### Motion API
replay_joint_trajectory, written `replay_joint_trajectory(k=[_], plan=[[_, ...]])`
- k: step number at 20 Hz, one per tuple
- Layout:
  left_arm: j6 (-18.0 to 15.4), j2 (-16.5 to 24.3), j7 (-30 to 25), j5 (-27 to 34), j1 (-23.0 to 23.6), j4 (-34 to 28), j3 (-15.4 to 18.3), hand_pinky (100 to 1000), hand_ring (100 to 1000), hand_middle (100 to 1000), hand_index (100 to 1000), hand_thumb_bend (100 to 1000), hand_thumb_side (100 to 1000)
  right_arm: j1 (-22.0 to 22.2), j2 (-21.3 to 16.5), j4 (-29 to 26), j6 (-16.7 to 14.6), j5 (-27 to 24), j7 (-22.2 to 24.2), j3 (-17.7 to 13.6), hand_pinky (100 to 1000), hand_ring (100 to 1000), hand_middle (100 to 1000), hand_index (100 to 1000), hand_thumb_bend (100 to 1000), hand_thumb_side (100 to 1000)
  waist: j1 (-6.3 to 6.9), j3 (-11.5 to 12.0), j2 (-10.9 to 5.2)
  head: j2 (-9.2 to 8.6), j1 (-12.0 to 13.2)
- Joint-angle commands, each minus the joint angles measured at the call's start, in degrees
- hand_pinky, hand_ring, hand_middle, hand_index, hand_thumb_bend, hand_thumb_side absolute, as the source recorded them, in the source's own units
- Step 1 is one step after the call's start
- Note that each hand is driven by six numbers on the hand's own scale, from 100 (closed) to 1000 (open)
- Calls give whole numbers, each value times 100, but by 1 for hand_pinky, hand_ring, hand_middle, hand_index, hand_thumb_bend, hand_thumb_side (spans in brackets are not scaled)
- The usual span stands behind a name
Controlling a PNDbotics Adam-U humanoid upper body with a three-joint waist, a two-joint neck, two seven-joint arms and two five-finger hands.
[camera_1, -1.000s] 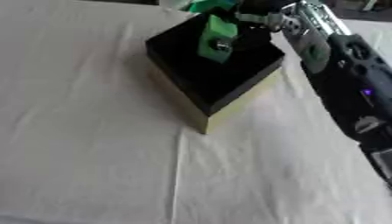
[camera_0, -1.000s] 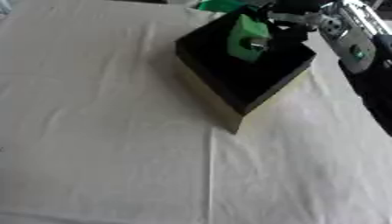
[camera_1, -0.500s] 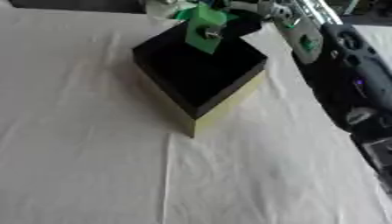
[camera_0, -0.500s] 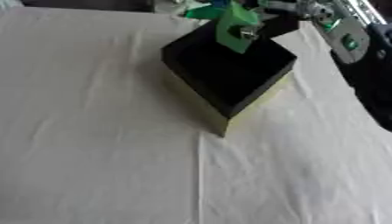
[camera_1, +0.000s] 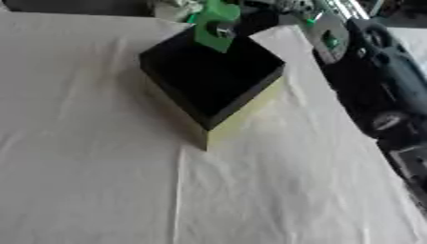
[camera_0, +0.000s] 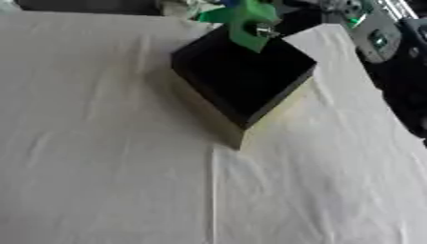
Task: Pick up objects on the table and place them in the box.
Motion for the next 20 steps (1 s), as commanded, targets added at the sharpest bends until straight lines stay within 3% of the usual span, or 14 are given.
replay_joint_trajectory(k=[1, 7, 20], plan=[[-14, 81, -25, -22, -48, -82, 31, 649, 730, 603, 718, 193, 941, -169, -57, -359, -27, -47, -5, 109, 809, 734, 664, 726, 100, 861, 24, 6, -151, -31, -91], [-45, 68, -33, -17, -63, -82, 24, 649, 731, 604, 718, 193, 940, -181, 198, -582, -25, 27, 82, 328, 751, 701, 630, 701, 100, 859, 19, 32, -149, -42, -222], [-48, 41, -57, -3, -76, -82, 19, 650, 733, 605, 718, 191, 942, 155, 648, -136, -183, 347, 173, 580, 696, 679, 616, 685, 100, 888, 17, 68, -107, -64, -228]])
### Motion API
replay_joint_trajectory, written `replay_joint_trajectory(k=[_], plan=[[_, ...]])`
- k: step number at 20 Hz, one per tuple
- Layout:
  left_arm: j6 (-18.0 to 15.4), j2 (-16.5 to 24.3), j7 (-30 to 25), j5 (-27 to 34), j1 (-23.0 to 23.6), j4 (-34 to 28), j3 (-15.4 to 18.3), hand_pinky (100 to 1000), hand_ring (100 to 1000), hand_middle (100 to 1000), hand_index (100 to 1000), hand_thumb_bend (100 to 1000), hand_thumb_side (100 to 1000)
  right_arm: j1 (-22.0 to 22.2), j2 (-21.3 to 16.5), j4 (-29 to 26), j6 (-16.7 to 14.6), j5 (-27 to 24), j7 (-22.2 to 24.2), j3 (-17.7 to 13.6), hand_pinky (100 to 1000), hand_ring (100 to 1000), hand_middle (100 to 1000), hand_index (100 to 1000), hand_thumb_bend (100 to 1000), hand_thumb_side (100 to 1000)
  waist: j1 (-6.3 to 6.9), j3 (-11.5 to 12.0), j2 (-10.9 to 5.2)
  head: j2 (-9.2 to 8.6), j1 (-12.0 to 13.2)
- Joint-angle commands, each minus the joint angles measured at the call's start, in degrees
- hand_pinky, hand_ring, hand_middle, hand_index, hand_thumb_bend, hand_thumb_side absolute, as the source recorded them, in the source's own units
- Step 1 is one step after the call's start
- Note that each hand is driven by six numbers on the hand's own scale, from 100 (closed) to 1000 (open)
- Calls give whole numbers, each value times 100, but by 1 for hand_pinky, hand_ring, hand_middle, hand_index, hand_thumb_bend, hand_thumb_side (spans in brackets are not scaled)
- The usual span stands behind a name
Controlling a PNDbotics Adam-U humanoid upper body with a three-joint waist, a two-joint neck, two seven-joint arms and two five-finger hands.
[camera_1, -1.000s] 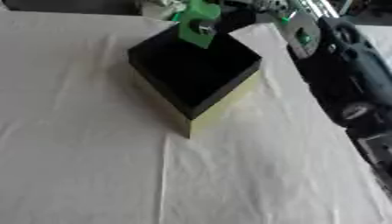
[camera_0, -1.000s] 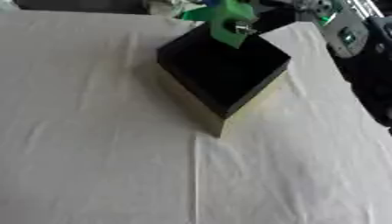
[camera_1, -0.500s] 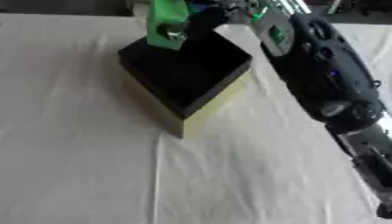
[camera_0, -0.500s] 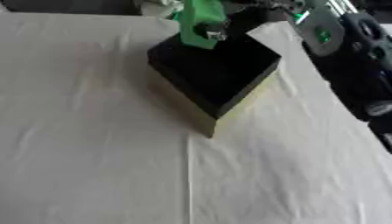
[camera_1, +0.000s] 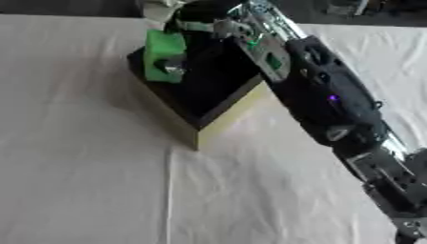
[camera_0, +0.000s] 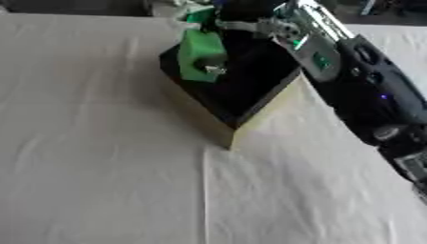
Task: Pick up objects on the table and place them in the box.
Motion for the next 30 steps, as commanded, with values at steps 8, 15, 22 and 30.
replay_joint_trajectory(k=[8, 15, 22, 30], plan=[[9, 25, -16, 6, -70, -82, 27, 650, 733, 604, 718, 189, 944, 52, 211, 464, -76, 385, -128, -45, 687, 678, 614, 681, 100, 900, 49, 25, -75, -135, -29], [31, 26, -28, 11, -54, -82, 24, 649, 734, 604, 718, 187, 947, 71, 244, 601, -210, 601, -212, -39, 699, 685, 621, 683, 100, 909, 57, -1, -68, -137, -48], [45, 63, -34, -2, -33, -82, 25, 650, 735, 605, 719, 188, 945, -144, -122, 199, -59, 166, -290, -234, 706, 682, 613, 671, 100, 900, 41, -77, -123, -49, 103], [47, 81, -35, -20, -30, -82, 26, 651, 736, 606, 720, 188, 944, -236, -460, -144, 159, -496, -97, -341, 685, 665, 602, 660, 100, 913, 40, -97, -169, 14, 284]])
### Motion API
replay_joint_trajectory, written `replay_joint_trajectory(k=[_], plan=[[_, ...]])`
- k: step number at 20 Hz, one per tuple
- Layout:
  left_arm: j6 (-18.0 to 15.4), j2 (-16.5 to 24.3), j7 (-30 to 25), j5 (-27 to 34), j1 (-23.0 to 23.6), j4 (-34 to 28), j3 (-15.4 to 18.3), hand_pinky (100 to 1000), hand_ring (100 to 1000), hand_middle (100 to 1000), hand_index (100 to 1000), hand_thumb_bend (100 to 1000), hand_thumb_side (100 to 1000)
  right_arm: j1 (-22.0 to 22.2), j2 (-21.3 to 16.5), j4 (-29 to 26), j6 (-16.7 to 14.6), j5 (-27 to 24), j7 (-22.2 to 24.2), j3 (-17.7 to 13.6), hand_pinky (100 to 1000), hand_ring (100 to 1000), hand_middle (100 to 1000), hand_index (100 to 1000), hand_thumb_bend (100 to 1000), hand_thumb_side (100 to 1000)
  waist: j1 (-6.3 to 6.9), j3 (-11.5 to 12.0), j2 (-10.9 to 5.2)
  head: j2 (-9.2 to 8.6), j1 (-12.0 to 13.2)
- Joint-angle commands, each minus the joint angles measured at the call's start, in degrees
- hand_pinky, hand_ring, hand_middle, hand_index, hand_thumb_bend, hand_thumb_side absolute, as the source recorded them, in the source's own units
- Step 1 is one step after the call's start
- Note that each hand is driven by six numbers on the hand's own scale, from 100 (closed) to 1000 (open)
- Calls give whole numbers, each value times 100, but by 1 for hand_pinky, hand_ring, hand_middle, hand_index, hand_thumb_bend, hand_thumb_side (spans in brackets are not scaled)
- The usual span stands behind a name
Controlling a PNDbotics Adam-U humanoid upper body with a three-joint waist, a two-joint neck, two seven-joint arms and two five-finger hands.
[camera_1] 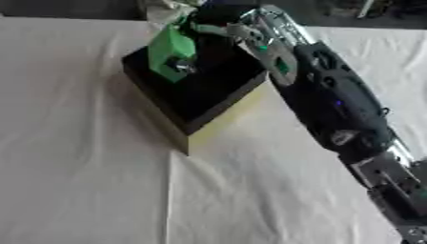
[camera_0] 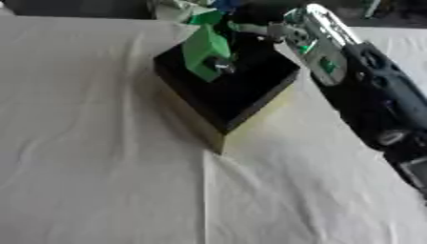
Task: Pick up objects on the table and place them in the box.
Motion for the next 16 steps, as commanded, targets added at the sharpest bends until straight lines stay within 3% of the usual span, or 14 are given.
replay_joint_trajectory(k=[1, 5, 9, 11, 16], plan=[[16, 84, -1, -22, -35, -82, 26, 651, 736, 606, 720, 188, 945, -132, -237, -191, 103, -225, 45, -108, 685, 664, 600, 658, 100, 911, 19, -3, -133, 16, 56], [16, 73, -11, -21, -33, -82, 21, 650, 736, 606, 720, 187, 946, -99, -257, -188, 91, -100, 118, -38, 702, 670, 602, 657, 100, 892, 14, 5, -123, -25, 43], [16, 57, -20, -13, -42, -82, 19, 650, 737, 606, 720, 187, 946, -61, -197, -62, -98, 651, 114, 105, 783, 708, 620, 666, 100, 840, 17, 30, -108, -123, -47], [14, 46, -21, -7, -48, -82, 20, 650, 737, 606, 720, 187, 946, -15, -82, 83, -260, 1066, 78, 151, 777, 708, 621, 668, 100, 861, 18, 44, -100, -152, -116], [17, 27, -24, 9, -53, -82, 17, 650, 737, 606, 719, 186, 948, 89, 197, 553, -509, 1441, -13, 158, 815, 745, 663, 708, 102, 892, 20, 66, -75, -192, -214]])
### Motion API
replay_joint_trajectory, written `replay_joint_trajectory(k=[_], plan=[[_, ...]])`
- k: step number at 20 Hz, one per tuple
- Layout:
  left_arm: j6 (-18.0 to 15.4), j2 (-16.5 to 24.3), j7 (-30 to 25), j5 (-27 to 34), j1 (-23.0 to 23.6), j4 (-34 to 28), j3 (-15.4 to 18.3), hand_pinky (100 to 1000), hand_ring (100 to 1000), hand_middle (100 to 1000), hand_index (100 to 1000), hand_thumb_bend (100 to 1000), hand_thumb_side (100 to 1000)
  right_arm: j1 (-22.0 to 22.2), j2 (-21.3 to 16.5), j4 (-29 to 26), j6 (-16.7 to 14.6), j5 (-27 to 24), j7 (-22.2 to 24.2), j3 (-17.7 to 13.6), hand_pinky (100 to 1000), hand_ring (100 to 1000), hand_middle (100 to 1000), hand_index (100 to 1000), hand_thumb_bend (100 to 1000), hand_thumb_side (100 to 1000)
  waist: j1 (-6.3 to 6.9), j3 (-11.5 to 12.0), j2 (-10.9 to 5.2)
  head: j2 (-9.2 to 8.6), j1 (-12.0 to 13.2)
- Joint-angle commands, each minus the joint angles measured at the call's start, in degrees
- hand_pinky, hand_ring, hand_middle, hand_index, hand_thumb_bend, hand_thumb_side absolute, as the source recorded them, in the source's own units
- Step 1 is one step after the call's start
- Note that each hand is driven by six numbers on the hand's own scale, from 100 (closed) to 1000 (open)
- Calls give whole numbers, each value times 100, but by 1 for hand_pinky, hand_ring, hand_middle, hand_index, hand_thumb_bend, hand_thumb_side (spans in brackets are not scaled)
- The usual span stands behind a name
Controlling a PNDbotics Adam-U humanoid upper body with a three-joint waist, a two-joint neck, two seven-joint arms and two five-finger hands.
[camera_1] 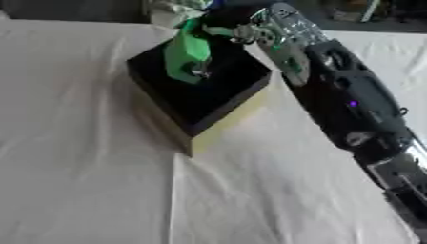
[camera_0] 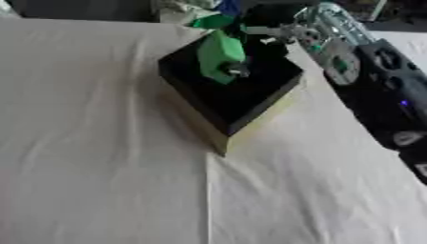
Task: Pick up objects on the table and place them in the box.
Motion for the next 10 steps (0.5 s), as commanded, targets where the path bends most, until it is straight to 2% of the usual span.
replay_joint_trajectory(k=[1, 3, 5, 9, 10], plan=[[5, 26, -14, 10, -54, -82, 16, 650, 737, 606, 719, 186, 948, -83, 48, 173, -128, 242, -78, -34, 815, 745, 663, 708, 102, 892, 21, 3, -89, -88, -48], [6, 22, -16, 13, -53, -82, 16, 650, 737, 606, 720, 186, 948, -99, 74, 228, -169, 362, -101, -34, 861, 809, 751, 818, 177, 932, 22, 3, -88, -76, -46], [10, 22, -20, 15, -51, -82, 14, 650, 737, 606, 719, 186, 948, -121, 81, 243, -191, 464, -92, -53, 882, 845, 790, 865, 222, 971, 25, -3, -89, -64, -48], [14, 21, -24, 17, -50, -82, 14, 650, 737, 606, 719, 186, 948, -131, 89, 242, -201, 547, -84, -77, 882, 845, 790, 865, 222, 971, 26, -7, -90, -60, -50], [16, 20, -26, 18, -48, -82, 11, 650, 738, 606, 719, 185, 949, -152, 84, 228, -198, 567, -83, -86, 946, 923, 867, 947, 502, 1000, 32, -12, -93, -53, -52]])
